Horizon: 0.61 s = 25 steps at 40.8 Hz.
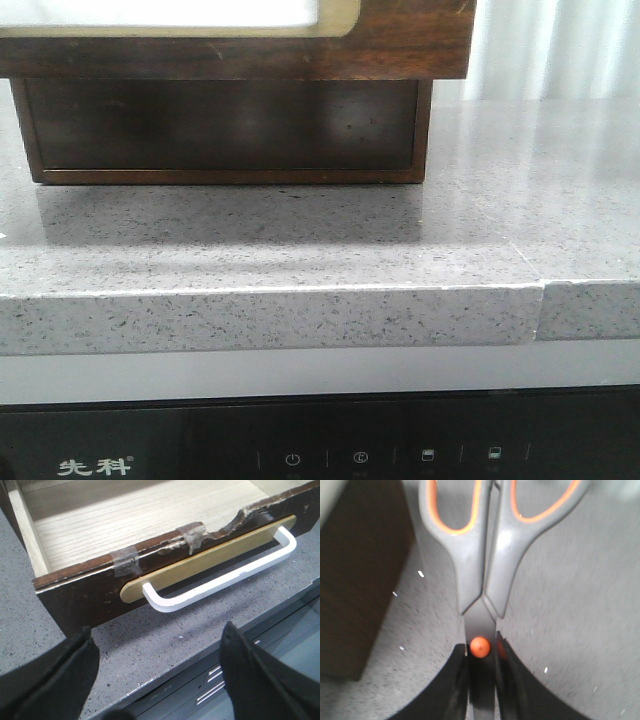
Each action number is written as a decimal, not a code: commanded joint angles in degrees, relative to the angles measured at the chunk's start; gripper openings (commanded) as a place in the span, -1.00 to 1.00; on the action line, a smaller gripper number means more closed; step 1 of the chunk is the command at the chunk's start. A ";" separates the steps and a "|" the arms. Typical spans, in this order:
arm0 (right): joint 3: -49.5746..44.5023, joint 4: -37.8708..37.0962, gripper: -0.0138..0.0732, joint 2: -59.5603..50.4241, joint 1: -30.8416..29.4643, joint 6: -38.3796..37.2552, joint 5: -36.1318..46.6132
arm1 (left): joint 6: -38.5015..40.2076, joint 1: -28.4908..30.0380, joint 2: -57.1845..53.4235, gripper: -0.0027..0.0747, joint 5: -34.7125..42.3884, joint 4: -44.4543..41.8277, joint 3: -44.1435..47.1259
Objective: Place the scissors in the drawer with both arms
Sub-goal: 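Carry the scissors with the right gripper and drop them into the drawer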
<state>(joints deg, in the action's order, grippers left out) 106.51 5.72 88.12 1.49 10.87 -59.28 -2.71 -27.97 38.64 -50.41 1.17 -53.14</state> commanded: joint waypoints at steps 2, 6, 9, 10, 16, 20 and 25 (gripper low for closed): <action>1.67 0.60 -0.66 -6.67 2.70 3.64 5.76 | 0.46 -0.24 0.12 0.34 4.17 0.59 -2.00; 1.67 0.91 -0.66 -8.83 5.97 6.00 7.07 | 0.46 -0.24 0.12 0.34 4.17 0.59 -2.00; 1.67 1.91 -0.66 -10.05 9.09 8.58 8.25 | 0.46 -0.24 0.12 0.34 4.17 0.59 -2.00; 1.67 2.48 -0.66 -10.39 10.47 9.85 8.67 | 0.46 -0.24 0.12 0.34 4.17 0.59 -2.00; 1.67 6.42 -0.66 -10.40 17.90 18.74 9.52 | 0.46 -0.24 0.12 0.34 4.17 0.59 -2.00; 1.60 8.82 -0.66 -9.39 22.58 25.04 9.46 | 0.46 -0.24 0.12 0.34 4.17 0.59 -2.00; 1.60 11.10 -0.66 -7.28 27.46 30.75 9.39 | 0.46 -0.24 0.12 0.34 4.17 0.59 -2.00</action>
<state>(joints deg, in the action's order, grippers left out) 106.62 14.65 81.16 26.54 37.51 -54.84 -2.71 -27.97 38.64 -50.41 1.17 -53.14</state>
